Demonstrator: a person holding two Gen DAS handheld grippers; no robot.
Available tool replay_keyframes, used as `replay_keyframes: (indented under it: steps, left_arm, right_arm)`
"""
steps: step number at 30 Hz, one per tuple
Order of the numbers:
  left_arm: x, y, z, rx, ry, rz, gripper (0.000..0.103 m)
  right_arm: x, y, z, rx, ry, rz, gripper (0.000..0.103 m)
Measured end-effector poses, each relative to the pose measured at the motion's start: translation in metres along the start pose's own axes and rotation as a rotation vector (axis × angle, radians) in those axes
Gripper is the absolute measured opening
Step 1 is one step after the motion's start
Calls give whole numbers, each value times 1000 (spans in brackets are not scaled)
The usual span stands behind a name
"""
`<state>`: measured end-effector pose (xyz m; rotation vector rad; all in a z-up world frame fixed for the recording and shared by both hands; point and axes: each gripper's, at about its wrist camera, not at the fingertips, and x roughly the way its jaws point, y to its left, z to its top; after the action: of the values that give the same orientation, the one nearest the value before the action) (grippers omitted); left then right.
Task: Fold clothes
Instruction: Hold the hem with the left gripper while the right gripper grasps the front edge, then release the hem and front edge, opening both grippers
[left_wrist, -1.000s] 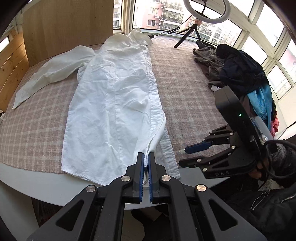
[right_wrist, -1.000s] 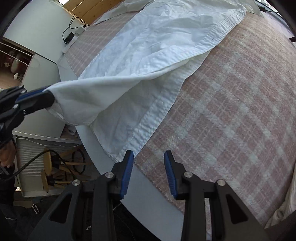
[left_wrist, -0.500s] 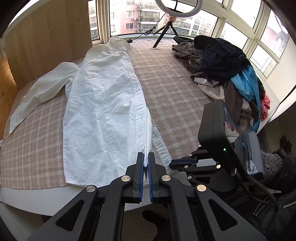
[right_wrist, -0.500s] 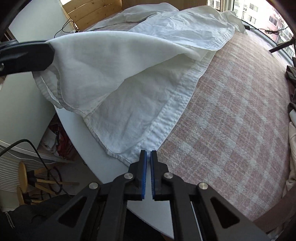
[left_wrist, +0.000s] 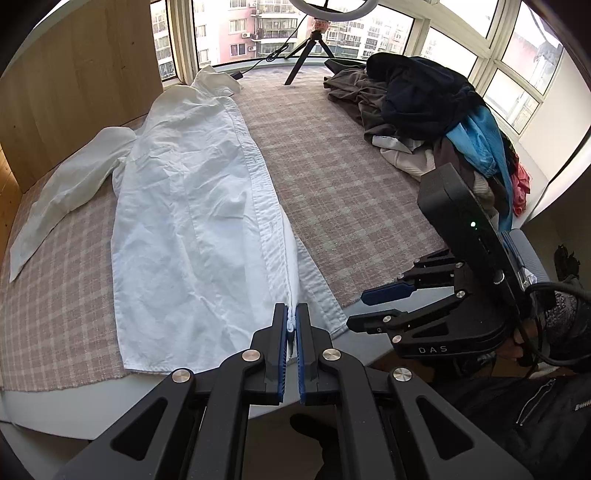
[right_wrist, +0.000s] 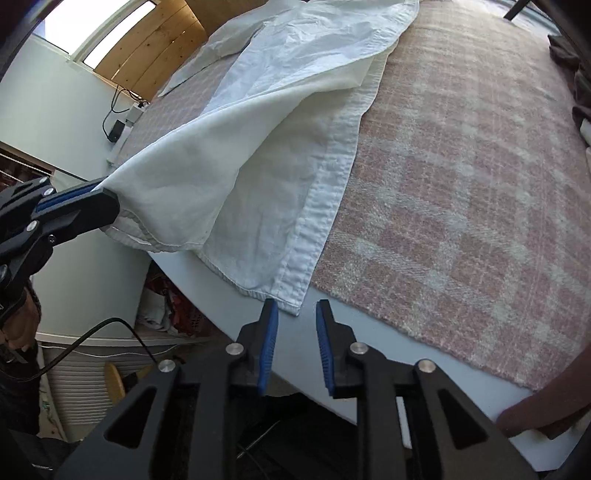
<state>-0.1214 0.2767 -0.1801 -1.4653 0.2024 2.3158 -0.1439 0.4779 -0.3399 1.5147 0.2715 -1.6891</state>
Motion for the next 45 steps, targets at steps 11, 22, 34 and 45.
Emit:
replay_keyframes:
  steps: [11,22,34,45]
  left_arm:
    - [-2,9,-4,4,-13,-19,4]
    - [0,-6,0,62,-12,-54,4]
    - [-7,11,2,49,-19,-27,4]
    - [-6,16,-1,55,-17,-52,4]
  right_arm:
    - [16,33,6,-119,-2,-133,1]
    - [-21,-22,10,64,39,150,0]
    - [10,40,38,-8,-14,-27,40]
    - [13,47,39,-134,29,-97,3]
